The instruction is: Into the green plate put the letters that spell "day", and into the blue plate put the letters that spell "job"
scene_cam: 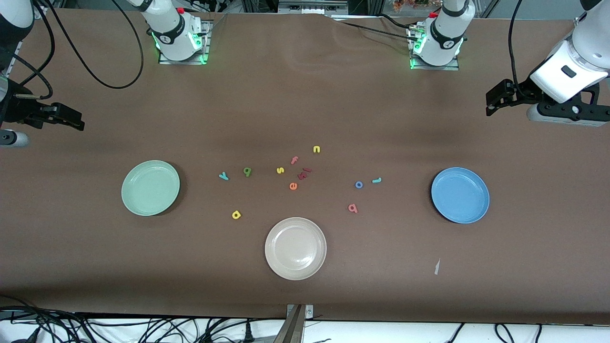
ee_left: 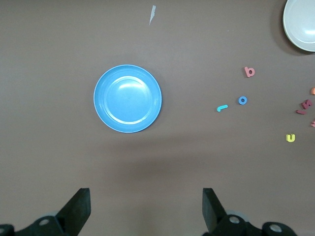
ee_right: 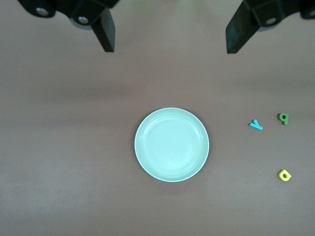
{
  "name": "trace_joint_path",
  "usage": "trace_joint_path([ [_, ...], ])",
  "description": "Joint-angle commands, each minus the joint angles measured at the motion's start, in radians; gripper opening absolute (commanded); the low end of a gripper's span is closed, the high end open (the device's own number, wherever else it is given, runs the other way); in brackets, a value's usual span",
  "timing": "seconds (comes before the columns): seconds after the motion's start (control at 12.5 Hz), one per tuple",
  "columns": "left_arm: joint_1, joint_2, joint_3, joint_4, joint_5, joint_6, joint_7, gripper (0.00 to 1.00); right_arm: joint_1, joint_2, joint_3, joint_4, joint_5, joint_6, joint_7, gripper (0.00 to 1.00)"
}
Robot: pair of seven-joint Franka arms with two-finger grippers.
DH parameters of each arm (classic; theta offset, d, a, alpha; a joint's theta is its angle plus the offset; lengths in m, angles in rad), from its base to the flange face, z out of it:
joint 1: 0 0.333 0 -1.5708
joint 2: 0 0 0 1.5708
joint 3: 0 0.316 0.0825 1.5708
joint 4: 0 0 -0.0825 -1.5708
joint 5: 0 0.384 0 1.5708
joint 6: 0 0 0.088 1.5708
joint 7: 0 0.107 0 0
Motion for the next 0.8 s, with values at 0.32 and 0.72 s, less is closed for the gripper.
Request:
trace_joint_path([
  [0.32, 0.01, -0.006, 0.007, 0.0, 0.009, -0.008, 0.018, 1.0, 0.002, 0.001, 0.002, 0.004, -0.006, -0.001, 0.002, 1.0],
  [0.72, 0.01, -0.006, 0.007, 0.0, 0.009, -0.008, 0.018, 1.0, 0.002, 0.001, 0.002, 0.003, -0.006, 0.001, 0.002, 1.0],
])
